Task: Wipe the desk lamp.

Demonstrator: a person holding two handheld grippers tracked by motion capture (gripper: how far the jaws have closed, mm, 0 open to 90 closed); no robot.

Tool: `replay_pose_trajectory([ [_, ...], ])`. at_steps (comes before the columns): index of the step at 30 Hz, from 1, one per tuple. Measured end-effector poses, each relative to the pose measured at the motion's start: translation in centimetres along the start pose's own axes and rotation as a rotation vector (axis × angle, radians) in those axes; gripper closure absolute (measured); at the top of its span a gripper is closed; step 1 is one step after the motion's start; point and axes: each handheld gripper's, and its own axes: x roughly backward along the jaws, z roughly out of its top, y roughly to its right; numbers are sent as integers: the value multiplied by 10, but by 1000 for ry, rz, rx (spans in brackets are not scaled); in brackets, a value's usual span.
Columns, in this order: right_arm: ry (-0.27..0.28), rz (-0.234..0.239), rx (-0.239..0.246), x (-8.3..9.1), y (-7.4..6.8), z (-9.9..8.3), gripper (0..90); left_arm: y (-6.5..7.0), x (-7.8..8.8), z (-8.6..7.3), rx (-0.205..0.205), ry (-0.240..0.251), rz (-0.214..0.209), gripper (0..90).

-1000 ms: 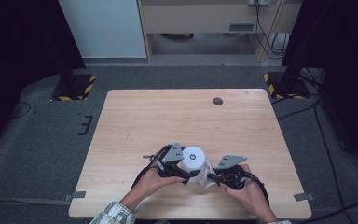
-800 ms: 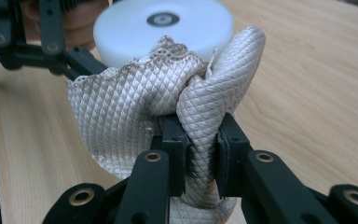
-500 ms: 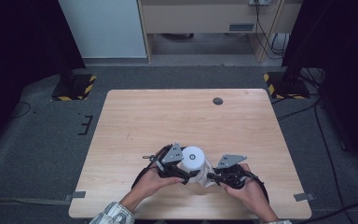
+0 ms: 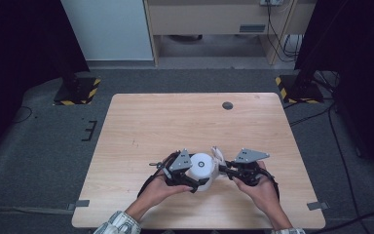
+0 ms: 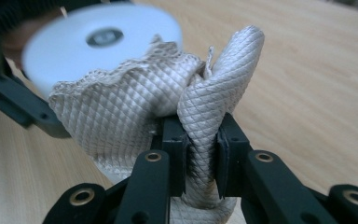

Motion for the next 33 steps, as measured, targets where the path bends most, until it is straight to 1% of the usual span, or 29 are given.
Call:
replay_pose_trajectory([
  [1, -47, 6, 0, -5, 0, -4, 772, 0, 0, 0, -1, 0, 0, 69],
  [2, -47, 6, 0, -5, 0, -4, 772, 0, 0, 0, -1, 0, 0, 69],
  [3, -86, 13, 4, -7, -2, -10, 772, 0, 0, 0, -2, 0, -1, 69],
  [4, -86, 13, 4, -7, -2, -10, 772, 0, 0, 0, -2, -1, -1, 69],
  [5, -129, 23, 17, -8, -5, -15, 771, 0, 0, 0, -4, -2, 2, 69],
  [7, -165, 32, 23, -10, -10, -20, 771, 0, 0, 0, -4, -2, 2, 68],
  [8, -165, 32, 23, -10, -10, -20, 771, 0, 0, 0, -4, -2, 2, 68],
  [9, -197, 37, 38, -12, -14, -24, 770, 1, 0, 0, -5, -2, 3, 68],
  [10, -197, 37, 38, -12, -14, -24, 770, 1, 0, 0, -5, -2, 3, 68],
  [11, -211, 40, 48, -14, -17, -26, 770, 0, 0, 0, -8, -4, 5, 67],
  [16, -207, 55, 49, -12, -19, -24, 771, 0, 0, -1, -8, -4, 6, 67],
  [17, -201, 56, 49, -11, -20, -24, 771, 0, 0, -1, -9, -4, 5, 67],
  [18, -173, 51, 42, -7, -20, -21, 771, 0, 0, -1, -9, -3, 4, 67],
  [19, -173, 51, 42, -7, -20, -21, 771, 0, 0, -1, -9, -3, 4, 67],
  [21, -146, 31, 8, -8, -16, -20, 771, 0, 0, -1, -7, -3, 6, 67],
  [22, -146, 31, 8, -8, -16, -20, 771, 0, 0, -1, -7, -3, 6, 67],
  [23, -151, 26, -8, -11, -12, -20, 771, 0, 0, -1, -7, -4, 8, 67],
  [24, -151, 26, -8, -11, -12, -20, 771, 0, 0, -1, -7, -4, 8, 67],
  [25, -154, 34, -19, -12, -11, -21, 771, 0, 0, -1, -7, -5, 9, 67],
  [28, -155, 45, -15, -11, -13, -22, 772, 0, 0, -1, -8, -4, 10, 67],
  [29, -159, 62, 1, -9, -17, -22, 772, 0, 0, -1, -8, -5, 9, 67],
  [30, -159, 62, 1, -9, -17, -22, 772, 0, 0, -1, -8, -5, 9, 67],
  [31, -157, 79, 16, -6, -22, -22, 772, 0, 0, -1, -8, -5, 9, 67],
  [32, -157, 79, 16, -6, -22, -22, 772, 0, 0, -1, -8, -5, 9, 67],
  [33, -155, 85, 22, -5, -25, -21, 771, 0, 0, -1, -8, -5, 9, 67],
])
